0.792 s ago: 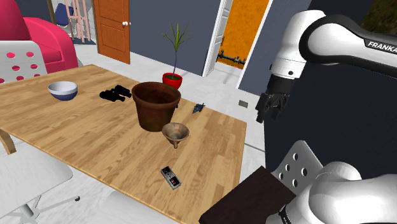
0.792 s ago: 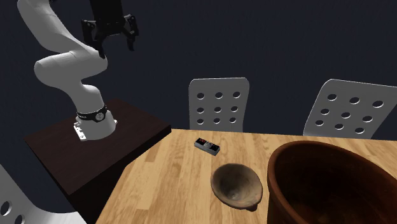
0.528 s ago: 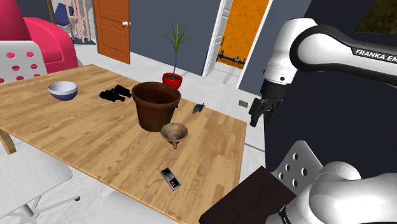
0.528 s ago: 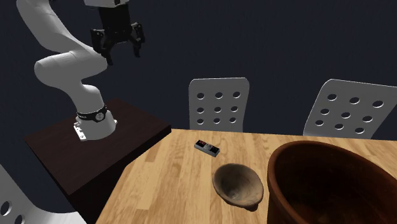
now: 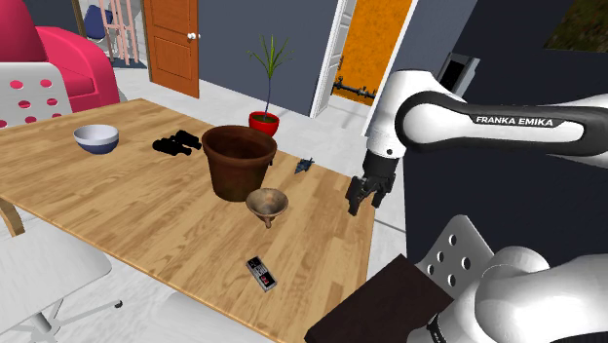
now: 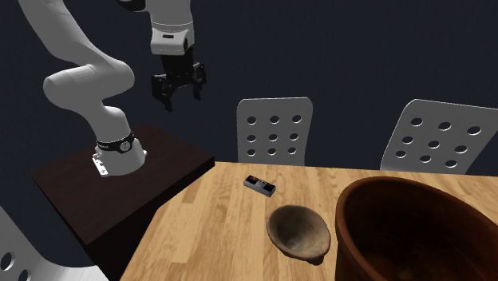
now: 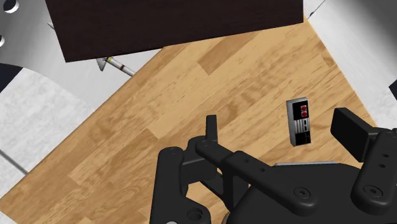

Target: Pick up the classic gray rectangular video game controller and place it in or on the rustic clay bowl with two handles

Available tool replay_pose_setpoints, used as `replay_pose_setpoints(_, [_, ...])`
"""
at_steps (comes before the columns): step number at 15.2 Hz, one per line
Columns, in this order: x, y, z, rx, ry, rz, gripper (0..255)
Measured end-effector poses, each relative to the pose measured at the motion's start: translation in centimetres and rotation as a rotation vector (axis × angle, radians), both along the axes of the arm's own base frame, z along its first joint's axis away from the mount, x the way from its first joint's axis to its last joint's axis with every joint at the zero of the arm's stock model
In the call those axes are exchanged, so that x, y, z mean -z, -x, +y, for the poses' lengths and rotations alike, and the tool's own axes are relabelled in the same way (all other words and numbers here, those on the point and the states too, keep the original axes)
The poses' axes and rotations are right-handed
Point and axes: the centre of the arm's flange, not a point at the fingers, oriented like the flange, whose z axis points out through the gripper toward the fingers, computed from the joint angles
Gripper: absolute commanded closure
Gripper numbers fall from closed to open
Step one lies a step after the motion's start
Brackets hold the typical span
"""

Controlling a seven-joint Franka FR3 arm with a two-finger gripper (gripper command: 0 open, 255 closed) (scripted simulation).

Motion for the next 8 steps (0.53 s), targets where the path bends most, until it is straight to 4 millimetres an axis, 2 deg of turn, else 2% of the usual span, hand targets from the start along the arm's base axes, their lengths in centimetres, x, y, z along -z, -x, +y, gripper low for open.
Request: replay_pose_setpoints(8, [8.7, -4.1, 4.7, -0.031, 0.003, -0.025, 0])
